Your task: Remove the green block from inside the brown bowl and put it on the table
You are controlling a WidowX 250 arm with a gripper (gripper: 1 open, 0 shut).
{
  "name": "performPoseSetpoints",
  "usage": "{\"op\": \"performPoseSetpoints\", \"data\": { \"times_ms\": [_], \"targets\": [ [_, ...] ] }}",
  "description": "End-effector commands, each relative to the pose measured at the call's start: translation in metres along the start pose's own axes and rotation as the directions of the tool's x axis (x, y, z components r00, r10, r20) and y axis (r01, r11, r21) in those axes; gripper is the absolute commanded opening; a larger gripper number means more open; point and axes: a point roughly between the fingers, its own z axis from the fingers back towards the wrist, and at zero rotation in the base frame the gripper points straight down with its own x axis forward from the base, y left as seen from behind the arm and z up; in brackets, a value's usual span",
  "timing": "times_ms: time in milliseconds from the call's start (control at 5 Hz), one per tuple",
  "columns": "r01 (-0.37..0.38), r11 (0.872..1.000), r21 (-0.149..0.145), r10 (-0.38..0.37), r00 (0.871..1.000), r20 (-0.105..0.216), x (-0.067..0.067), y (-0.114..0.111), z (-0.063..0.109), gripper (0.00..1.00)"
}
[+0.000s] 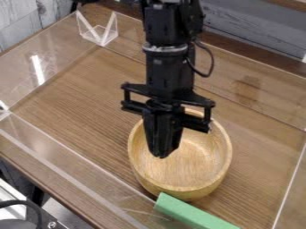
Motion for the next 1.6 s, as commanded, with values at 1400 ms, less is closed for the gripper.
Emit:
{"op": "performPoseSetpoints", "data": {
  "times_ms": [1400],
  "targets": [
    [0.08, 0.997, 0.012, -0.08, 0.988, 0.129, 0.011, -0.025, -0.008, 0.0]
  ]
}}
